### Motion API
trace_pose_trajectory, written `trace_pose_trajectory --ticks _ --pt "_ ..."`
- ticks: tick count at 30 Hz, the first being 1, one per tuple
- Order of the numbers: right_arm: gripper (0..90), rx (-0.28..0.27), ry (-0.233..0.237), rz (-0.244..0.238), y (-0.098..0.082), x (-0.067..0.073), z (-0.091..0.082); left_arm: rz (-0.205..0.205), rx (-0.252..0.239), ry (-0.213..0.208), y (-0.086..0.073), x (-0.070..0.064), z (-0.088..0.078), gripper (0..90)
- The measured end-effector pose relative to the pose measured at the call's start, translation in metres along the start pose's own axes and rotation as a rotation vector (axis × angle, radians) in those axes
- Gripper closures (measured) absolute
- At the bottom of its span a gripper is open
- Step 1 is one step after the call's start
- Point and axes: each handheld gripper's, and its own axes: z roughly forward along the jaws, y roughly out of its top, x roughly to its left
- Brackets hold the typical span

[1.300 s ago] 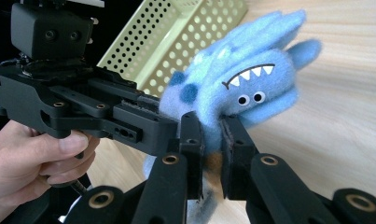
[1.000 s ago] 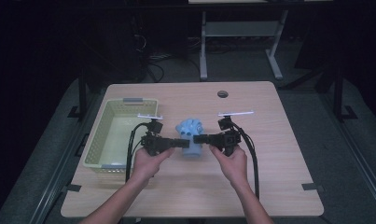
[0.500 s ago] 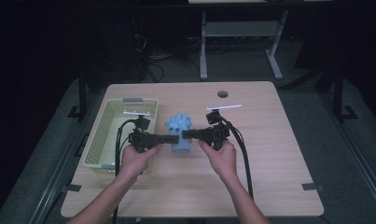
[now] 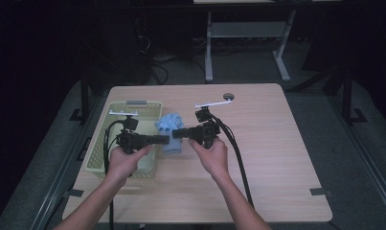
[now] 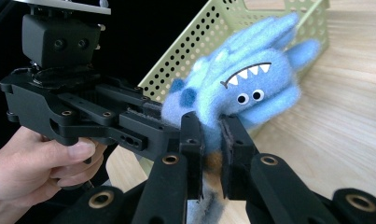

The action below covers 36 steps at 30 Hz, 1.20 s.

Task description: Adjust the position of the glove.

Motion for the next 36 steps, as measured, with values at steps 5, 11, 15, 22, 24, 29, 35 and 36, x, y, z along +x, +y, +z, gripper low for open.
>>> trace_pose_trajectory --ticks 5,11,15,22,24,29,35,36 --pt "81.0 0.004 0.013 0.003 0.004 0.003 0.009 -0.007 -0.006 0.006 0.0 0.006 -0.009 72.1" --pt "81.0 0.004 0.026 -0.003 0.01 0.01 0.022 -0.022 -0.022 0.011 0.001 0.013 -0.021 72.1" --pt "81.1 0.002 0.043 -0.008 0.013 0.012 0.03 -0.028 -0.031 0.013 0.001 0.019 -0.028 72.1" --pt "81.1 0.007 0.061 -0.007 0.019 0.016 0.046 -0.049 -0.044 0.019 0.001 0.029 -0.041 72.1" --pt "81.2 0.007 0.064 -0.011 0.022 0.018 0.05 -0.049 -0.049 0.023 0.002 0.031 -0.046 72.1" --pt "81.3 0.008 0.076 -0.015 0.026 0.022 0.058 -0.047 -0.053 0.034 0.003 0.034 -0.055 72.2" --pt "81.3 0.012 0.095 -0.007 0.029 0.027 0.072 -0.06 -0.061 0.044 0.002 0.042 -0.068 72.2" --pt "81.3 0.011 0.097 -0.005 0.03 0.029 0.076 -0.061 -0.062 0.044 0.002 0.044 -0.07 72.1"
